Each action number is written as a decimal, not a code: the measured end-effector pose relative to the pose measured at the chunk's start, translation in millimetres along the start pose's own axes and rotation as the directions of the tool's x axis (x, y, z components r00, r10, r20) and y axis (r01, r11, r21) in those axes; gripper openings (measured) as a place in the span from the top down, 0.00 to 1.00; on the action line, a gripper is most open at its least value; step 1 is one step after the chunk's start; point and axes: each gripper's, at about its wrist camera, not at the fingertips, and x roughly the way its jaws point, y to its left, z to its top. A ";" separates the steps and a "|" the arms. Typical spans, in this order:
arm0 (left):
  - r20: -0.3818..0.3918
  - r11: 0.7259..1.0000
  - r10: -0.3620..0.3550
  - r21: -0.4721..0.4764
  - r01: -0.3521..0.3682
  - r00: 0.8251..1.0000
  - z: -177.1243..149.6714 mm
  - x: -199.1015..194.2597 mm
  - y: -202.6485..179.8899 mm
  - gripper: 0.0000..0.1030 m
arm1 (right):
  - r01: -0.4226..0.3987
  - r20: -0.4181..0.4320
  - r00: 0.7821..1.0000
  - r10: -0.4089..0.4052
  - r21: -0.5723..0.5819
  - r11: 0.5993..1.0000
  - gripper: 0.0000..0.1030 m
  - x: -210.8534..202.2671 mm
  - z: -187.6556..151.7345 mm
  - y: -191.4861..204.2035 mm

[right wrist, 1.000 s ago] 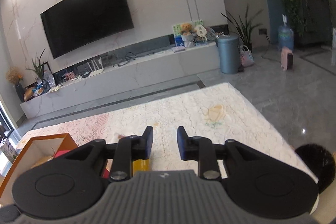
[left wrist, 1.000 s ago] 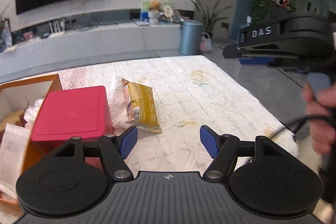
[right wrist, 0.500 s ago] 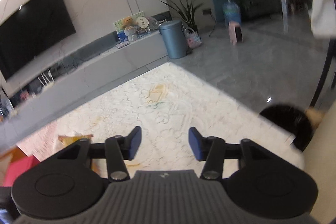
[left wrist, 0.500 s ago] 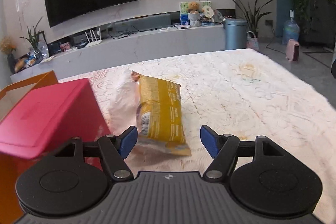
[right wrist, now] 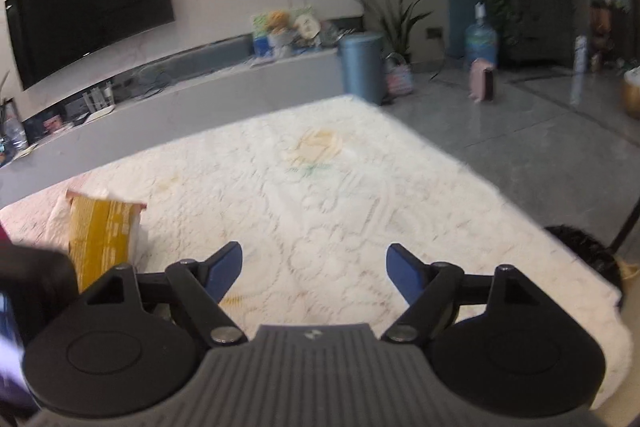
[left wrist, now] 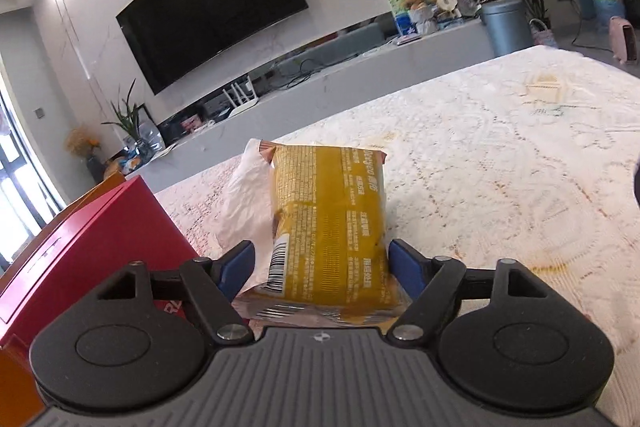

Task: Organize soft objects
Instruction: 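Grasp the yellow snack packet with the left gripper, then grasp the crumpled white plastic bag with the right gripper, then lift the white plastic bag with the right gripper while the left carries the snack packet to the box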

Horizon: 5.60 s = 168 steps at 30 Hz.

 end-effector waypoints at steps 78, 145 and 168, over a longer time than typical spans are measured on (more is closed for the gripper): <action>0.077 0.865 -0.450 -0.209 0.456 0.890 -73.0 -43.5 69.2 0.36 | -0.421 -0.466 0.770 0.435 0.142 0.896 0.04 125.4 101.0 146.0; 0.121 0.813 -0.488 -0.298 0.500 0.865 -32.9 -86.8 104.9 0.46 | -0.240 -0.181 0.956 0.230 -0.031 0.970 0.86 -40.8 71.1 18.9; 0.290 0.667 -0.512 -0.459 0.587 0.808 -9.6 -112.4 260.8 0.46 | -0.364 0.137 0.905 0.403 -0.241 0.900 0.85 -217.7 108.7 132.4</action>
